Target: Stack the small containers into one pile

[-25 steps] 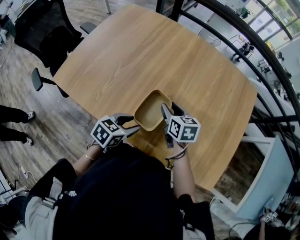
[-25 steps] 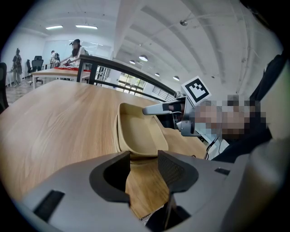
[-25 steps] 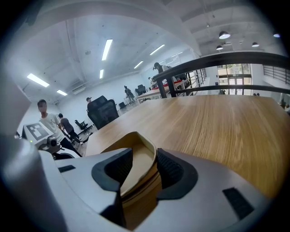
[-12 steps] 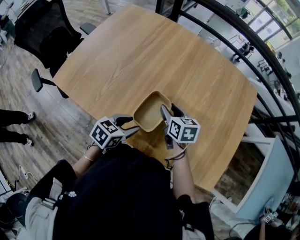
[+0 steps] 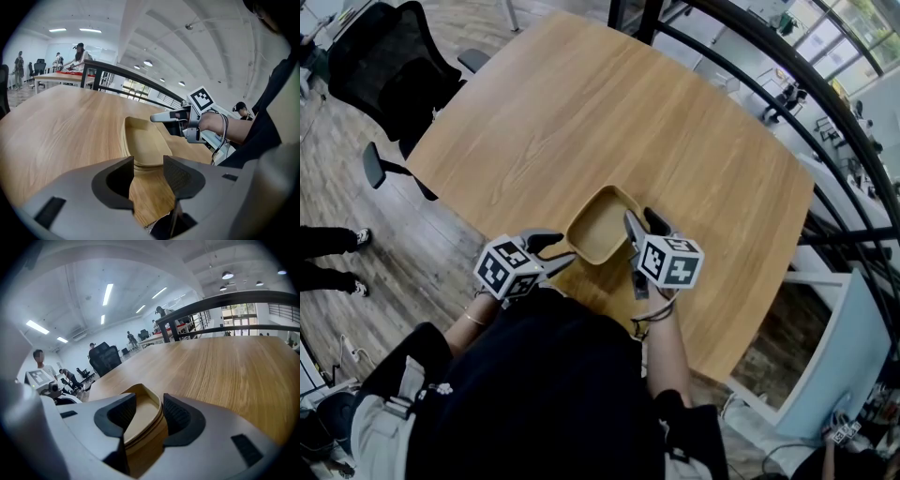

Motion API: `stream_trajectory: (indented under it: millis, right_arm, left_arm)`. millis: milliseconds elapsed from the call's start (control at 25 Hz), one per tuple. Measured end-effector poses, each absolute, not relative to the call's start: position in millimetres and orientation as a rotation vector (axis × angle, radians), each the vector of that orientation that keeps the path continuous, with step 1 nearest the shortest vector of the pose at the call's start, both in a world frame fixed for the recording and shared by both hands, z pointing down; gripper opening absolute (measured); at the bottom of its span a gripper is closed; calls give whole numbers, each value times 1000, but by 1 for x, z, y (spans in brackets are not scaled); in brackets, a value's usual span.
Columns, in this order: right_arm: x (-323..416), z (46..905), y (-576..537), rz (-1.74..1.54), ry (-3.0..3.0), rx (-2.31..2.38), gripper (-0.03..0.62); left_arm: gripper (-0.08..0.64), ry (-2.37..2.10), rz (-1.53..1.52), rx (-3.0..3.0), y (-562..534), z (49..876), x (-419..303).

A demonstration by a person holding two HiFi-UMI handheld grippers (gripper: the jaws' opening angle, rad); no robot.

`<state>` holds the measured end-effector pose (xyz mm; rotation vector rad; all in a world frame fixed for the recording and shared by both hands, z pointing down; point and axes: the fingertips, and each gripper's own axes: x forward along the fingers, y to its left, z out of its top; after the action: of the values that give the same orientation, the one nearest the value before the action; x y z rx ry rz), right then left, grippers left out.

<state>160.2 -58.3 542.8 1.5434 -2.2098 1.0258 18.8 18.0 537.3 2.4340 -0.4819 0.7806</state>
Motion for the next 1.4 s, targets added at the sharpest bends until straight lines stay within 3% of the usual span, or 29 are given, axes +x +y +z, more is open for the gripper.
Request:
stream_trajectory:
  millis: [320, 440, 560, 640, 720, 880, 1400]
  right_arm:
    - [166, 525, -60, 965, -2260, 1586, 163]
    - [171, 514, -62, 926, -2278, 1628, 87]
    - [174, 505, -61, 902, -2295, 1662, 57]
    - [177, 501, -59, 898, -2308, 1680, 51]
    - [180, 497, -57, 886, -2317, 1692, 45]
    - [185, 487, -54, 862, -2329, 1713, 40]
    - [186, 478, -57, 830, -2335, 1736, 34]
  left_arm:
    - [193, -567, 695, 2474, -10, 513, 4]
    - [192, -599, 647, 2507, -23, 502, 2]
    - [187, -624, 582, 2532, -33, 491, 3]
    - [163, -636, 539, 2546, -38, 484, 4]
    - [84, -660, 505, 2566, -43, 477, 5]
    - [44, -690, 484, 2608, -52, 471, 3]
    - [36, -688, 478, 2608, -62, 470, 4]
